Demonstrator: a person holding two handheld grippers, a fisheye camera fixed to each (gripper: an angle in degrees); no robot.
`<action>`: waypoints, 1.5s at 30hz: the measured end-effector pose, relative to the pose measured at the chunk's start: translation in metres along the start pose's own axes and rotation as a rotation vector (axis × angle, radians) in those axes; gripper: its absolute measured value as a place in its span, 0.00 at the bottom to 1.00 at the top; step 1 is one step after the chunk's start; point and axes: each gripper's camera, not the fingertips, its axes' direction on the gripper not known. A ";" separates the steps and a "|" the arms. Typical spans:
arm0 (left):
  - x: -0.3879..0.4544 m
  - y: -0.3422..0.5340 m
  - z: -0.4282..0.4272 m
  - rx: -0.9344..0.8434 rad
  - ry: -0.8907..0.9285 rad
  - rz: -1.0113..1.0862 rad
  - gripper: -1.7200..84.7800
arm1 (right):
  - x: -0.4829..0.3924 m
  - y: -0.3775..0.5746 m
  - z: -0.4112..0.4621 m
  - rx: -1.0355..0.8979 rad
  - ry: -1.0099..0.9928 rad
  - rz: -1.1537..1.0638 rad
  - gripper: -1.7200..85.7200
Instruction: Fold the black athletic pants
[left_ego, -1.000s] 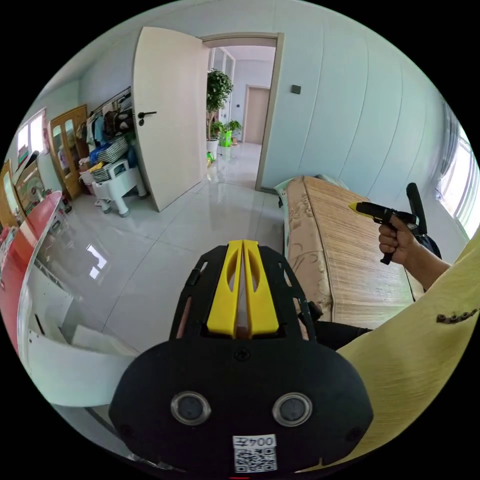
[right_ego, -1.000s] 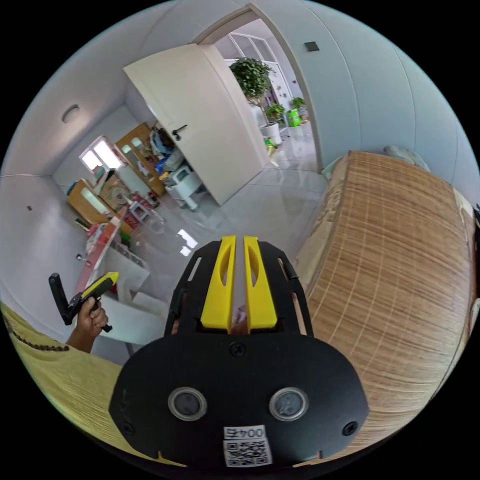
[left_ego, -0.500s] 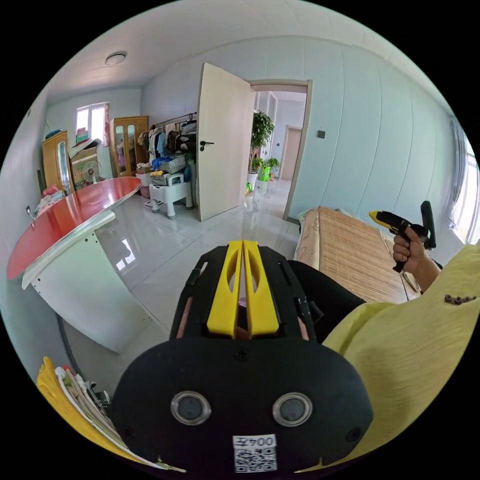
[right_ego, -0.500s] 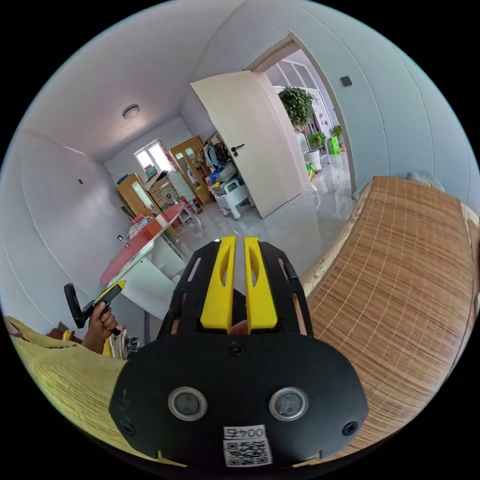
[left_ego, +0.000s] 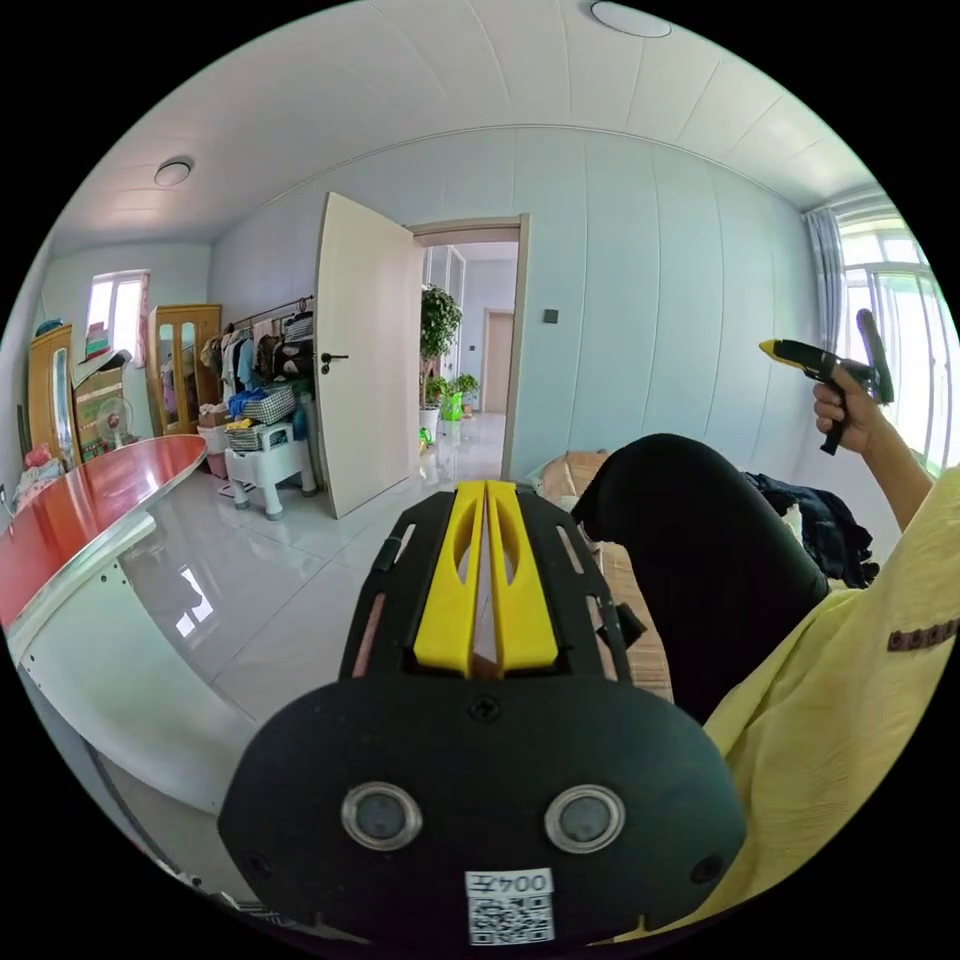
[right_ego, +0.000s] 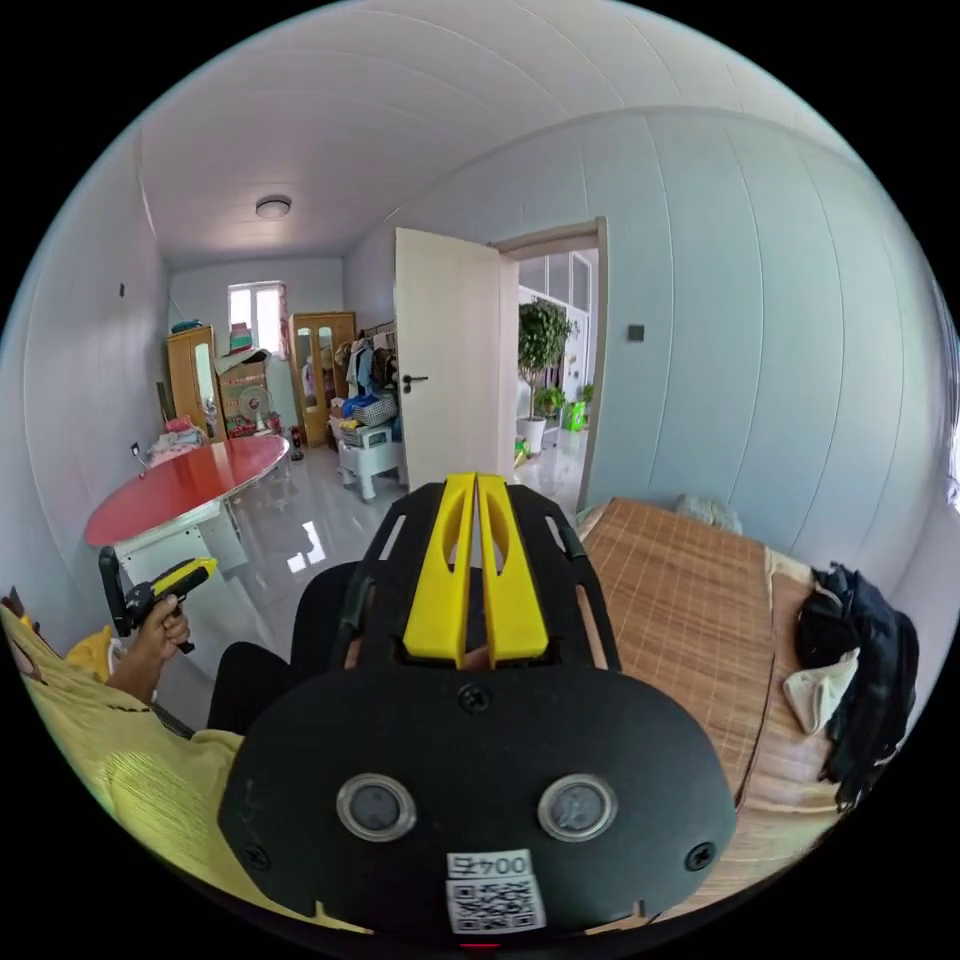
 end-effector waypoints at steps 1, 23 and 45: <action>0.009 -0.006 0.004 -0.008 0.022 0.027 0.02 | -0.004 -0.004 -0.005 0.042 0.002 -0.029 0.04; 0.153 -0.050 0.073 -0.107 -0.223 0.032 0.02 | 0.055 -0.052 0.162 -0.153 -0.542 -0.180 0.10; 0.106 -0.114 0.198 0.041 0.167 0.242 0.04 | 0.061 -0.053 0.129 -0.065 -0.423 -0.056 0.12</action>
